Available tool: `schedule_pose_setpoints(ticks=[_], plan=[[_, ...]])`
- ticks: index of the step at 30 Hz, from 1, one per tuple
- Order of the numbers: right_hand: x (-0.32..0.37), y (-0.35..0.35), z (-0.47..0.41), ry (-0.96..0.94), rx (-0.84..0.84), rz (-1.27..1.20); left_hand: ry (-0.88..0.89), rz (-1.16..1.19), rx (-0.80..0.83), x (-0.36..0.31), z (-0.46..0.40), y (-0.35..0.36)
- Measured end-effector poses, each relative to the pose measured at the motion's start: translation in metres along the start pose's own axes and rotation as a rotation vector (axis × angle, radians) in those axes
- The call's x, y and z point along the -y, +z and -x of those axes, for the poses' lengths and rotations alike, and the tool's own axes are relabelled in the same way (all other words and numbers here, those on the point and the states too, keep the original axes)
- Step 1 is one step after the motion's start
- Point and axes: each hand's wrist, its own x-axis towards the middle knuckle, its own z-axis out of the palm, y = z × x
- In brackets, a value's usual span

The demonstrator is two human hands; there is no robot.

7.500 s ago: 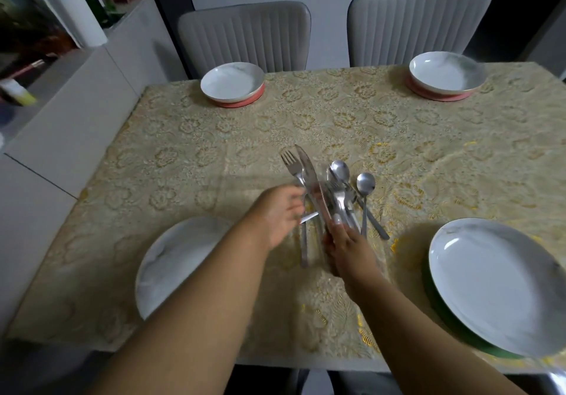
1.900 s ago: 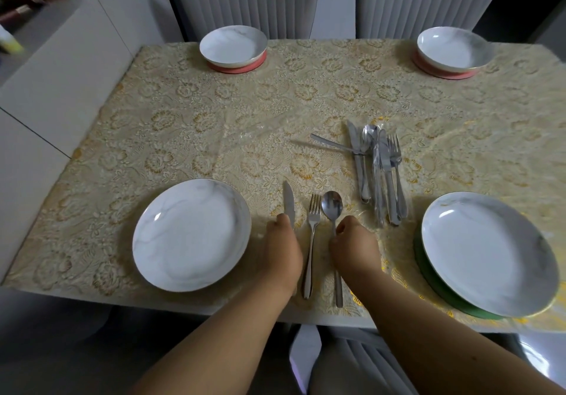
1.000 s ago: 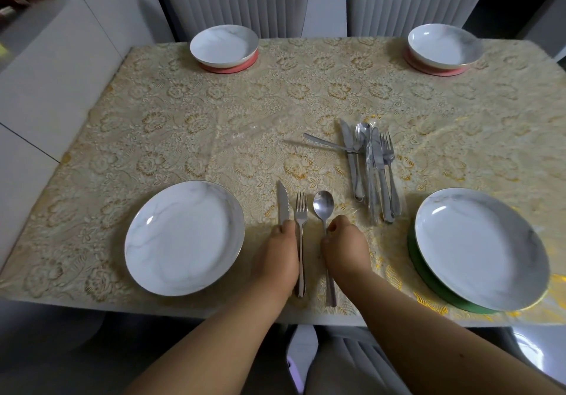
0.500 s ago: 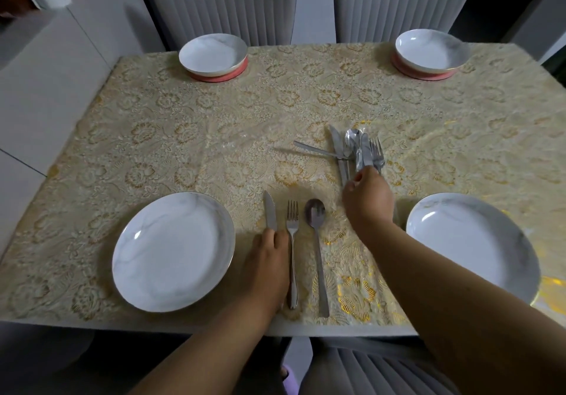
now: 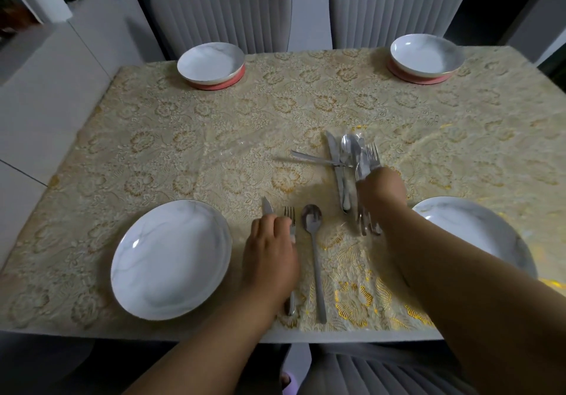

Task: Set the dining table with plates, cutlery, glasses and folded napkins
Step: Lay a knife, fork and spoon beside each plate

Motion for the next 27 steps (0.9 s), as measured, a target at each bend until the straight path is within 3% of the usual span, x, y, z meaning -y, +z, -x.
schedule_pose_setpoints(ticks=[5,8,10,12,14,18,24,27], plan=[[-0.001,-0.025,0.005,0.058,0.116,-0.396,-0.214,0.487,0.153,-0.035,-0.028,-0.020],[0.002,-0.044,0.021,0.106,0.273,-0.775,-0.599,0.983,0.302,-0.058,-0.052,-0.019],[0.000,-0.053,0.033,-0.001,0.325,-0.907,-0.932,1.461,0.478,-0.074,-0.065,-0.021],[0.000,-0.062,0.047,-0.139,0.299,-0.966,-1.068,1.805,0.596,-0.086,-0.067,-0.024],[0.003,-0.072,0.060,-0.260,0.241,-0.986,-1.006,1.973,0.626,-0.092,-0.066,-0.027],[0.006,-0.091,0.078,-0.366,0.154,-1.087,-0.828,2.091,0.632,-0.099,-0.063,-0.036],[0.006,-0.100,0.086,-0.469,0.131,-1.140,-0.593,1.979,0.538,-0.102,-0.058,-0.042],[0.011,-0.103,0.082,-0.391,0.118,-1.090,-0.505,1.857,0.441,-0.094,-0.053,-0.040]])
